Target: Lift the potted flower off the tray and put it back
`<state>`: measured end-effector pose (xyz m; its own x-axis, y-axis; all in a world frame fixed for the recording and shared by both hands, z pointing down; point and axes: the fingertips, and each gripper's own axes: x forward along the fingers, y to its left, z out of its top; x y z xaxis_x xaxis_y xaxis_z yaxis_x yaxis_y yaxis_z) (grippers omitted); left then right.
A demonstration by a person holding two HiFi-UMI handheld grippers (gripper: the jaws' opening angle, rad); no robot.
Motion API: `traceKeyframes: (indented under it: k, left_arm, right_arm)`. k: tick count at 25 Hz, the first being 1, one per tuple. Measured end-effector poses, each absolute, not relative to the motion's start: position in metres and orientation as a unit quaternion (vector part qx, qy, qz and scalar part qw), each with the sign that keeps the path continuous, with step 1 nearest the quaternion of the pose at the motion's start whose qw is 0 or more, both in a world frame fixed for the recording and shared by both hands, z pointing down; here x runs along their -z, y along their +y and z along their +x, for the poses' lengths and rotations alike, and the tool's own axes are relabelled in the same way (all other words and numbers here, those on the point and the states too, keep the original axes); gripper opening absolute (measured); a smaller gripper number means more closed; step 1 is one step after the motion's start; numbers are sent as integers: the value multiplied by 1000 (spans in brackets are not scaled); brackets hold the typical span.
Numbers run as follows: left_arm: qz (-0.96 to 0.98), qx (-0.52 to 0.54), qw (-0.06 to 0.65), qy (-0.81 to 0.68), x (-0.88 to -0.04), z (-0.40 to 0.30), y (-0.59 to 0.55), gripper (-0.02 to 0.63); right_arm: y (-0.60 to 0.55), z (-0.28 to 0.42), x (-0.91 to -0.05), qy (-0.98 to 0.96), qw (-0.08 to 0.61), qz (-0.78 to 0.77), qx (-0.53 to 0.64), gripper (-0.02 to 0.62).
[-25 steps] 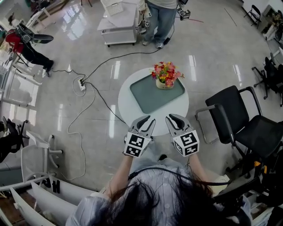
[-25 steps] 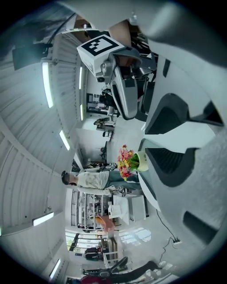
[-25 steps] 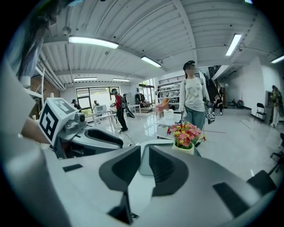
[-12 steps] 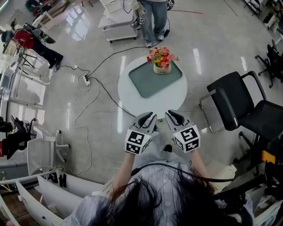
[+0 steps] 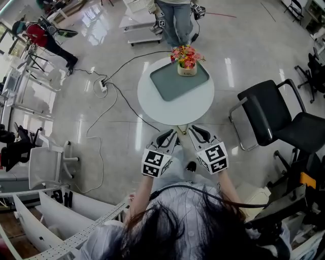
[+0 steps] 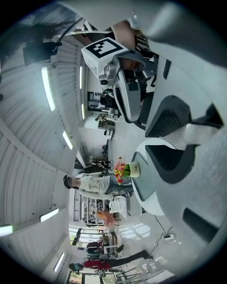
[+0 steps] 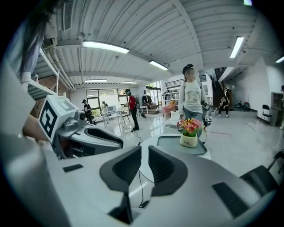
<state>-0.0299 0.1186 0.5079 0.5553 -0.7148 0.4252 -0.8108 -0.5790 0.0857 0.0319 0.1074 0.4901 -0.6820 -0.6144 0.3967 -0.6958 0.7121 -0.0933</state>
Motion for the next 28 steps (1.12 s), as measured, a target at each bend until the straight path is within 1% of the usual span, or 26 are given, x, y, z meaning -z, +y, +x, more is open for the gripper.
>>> traceKeyframes:
  k: [6, 28]
  left_arm:
    - [872, -171, 129, -440, -504, -28, 135, 66]
    - [881, -159, 118, -430, -494, -11, 149, 63]
  right_arm:
    - [127, 29, -487, -916, 178, 341, -112, 69]
    - [143, 41, -479, -912, 189, 350, -101, 67]
